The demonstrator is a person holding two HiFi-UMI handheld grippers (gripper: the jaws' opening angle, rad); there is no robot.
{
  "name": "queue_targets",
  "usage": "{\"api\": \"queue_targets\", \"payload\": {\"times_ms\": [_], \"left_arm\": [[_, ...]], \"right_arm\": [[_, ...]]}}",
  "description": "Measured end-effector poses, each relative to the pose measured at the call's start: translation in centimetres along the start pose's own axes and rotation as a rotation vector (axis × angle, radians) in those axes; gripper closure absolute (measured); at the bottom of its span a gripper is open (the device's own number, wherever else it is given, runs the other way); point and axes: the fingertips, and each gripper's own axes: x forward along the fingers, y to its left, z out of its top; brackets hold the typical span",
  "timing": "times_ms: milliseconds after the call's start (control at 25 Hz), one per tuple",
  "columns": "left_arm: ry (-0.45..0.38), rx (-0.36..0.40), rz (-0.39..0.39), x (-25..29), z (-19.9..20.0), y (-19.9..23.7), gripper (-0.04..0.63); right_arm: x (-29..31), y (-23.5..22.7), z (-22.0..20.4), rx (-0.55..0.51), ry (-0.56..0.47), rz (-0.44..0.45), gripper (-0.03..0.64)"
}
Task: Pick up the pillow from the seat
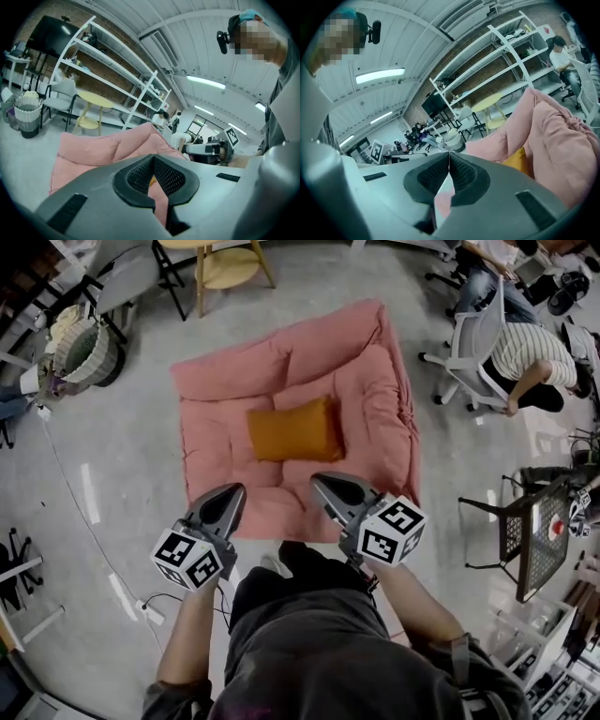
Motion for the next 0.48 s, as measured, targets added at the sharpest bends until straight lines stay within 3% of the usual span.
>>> {"api": "queue_targets", "payload": {"times_ms": [200, 480], "left_arm": [[0.010, -0.045, 0.001, 3.5, -1.2, 3.4, 0.584], [0.063, -0.116, -0.027, 8.2, -6.2, 9.8, 0.584]], "right_arm": [[2.1, -3.9, -0.4, -0.008, 0.039, -0.059, 0.601], [4.9, -9.9, -3.1, -0.001, 0.113, -0.193, 0.600]]}}
